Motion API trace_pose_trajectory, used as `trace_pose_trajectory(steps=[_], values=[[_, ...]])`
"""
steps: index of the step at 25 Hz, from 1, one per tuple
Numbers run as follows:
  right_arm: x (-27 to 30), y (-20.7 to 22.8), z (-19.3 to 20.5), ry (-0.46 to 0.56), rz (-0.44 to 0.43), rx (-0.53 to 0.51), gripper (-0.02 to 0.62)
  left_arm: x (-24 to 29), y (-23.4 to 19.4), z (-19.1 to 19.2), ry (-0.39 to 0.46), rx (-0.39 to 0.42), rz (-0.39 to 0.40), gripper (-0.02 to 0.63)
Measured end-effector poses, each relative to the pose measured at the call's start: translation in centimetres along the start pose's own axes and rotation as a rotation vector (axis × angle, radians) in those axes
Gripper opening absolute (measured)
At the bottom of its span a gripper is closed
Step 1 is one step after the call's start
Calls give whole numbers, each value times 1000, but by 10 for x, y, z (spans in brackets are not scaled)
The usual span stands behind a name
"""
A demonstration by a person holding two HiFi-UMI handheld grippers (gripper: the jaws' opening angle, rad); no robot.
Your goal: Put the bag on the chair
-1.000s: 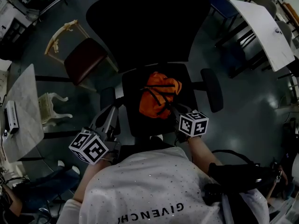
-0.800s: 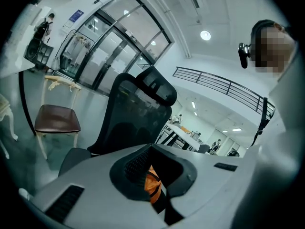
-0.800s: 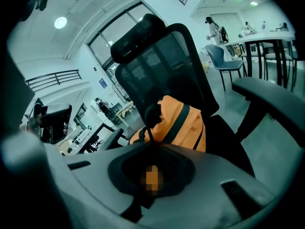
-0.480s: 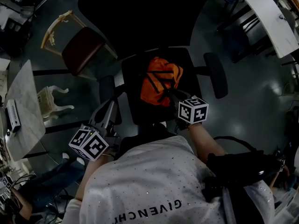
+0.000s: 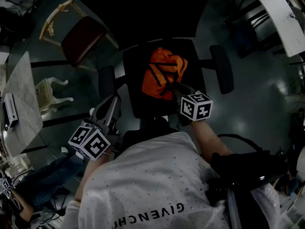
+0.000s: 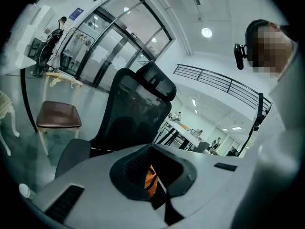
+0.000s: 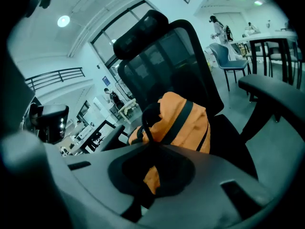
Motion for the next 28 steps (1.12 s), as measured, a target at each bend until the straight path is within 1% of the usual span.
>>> trace_pose_trajectory(steps=[3, 5, 7, 15, 17, 19, 24, 28], values=[[0, -7, 0, -29, -37, -23, 0, 2, 3, -1, -4, 2, 6, 0], [-2, -12, -3, -24, -68, -26, 0, 4, 4, -2, -2, 5, 10, 0], [-4, -14, -5, -15, -79, -28, 2, 5, 6, -1, 0, 4, 12, 0], [-6, -9, -7, 9, -33, -72, 9, 9, 13, 0, 8, 10, 17, 0], [-5, -9, -9, 14, -30, -69, 18, 8, 13, 2, 8, 7, 11, 0], [-5, -8, -11, 17, -26, -61, 56, 6, 12, 3, 8, 4, 4, 0], [-2, -4, -14, 31, -15, -45, 58, 4, 10, 4, 14, 3, -3, 0], [5, -6, -14, 16, -6, -42, 71, -1, 4, -1, 27, 6, -15, 0]])
Point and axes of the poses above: the fingertips, and each gripper's own axes: x forward along the fingers, y to its right, z out of its underside, the point moved 1 cm from there along -x, backward along the fingers, and after that the axes turned 13 degrees about x, right-handed, at the moved point
